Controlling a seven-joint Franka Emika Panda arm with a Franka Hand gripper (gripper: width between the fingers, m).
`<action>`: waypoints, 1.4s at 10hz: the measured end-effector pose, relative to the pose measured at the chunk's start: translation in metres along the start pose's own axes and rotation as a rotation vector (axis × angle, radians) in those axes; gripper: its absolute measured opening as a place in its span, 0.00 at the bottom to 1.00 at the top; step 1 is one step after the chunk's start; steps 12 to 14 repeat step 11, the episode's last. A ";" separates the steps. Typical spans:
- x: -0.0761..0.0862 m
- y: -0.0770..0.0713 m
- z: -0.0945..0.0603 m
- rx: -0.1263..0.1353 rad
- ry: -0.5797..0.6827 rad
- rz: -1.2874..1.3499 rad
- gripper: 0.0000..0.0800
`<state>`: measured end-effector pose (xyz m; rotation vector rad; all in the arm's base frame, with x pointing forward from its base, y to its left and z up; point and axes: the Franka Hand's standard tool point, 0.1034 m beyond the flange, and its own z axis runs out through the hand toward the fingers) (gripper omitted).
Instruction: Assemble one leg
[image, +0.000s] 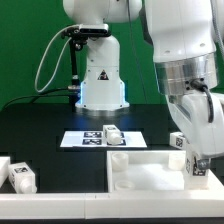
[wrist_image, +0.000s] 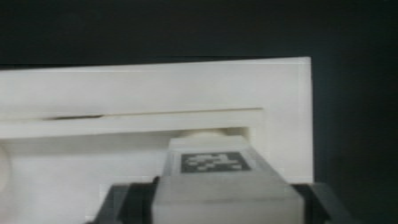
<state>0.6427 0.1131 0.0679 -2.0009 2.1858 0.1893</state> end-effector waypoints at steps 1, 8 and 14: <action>0.000 0.000 0.000 0.000 0.000 0.070 0.36; -0.007 -0.002 -0.013 0.013 0.011 0.105 0.73; -0.014 0.001 -0.028 -0.004 -0.004 0.089 0.81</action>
Offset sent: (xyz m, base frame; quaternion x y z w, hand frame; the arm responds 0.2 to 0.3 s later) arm -0.0158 -0.0065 -0.0055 -0.0242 0.1001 0.0269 0.9943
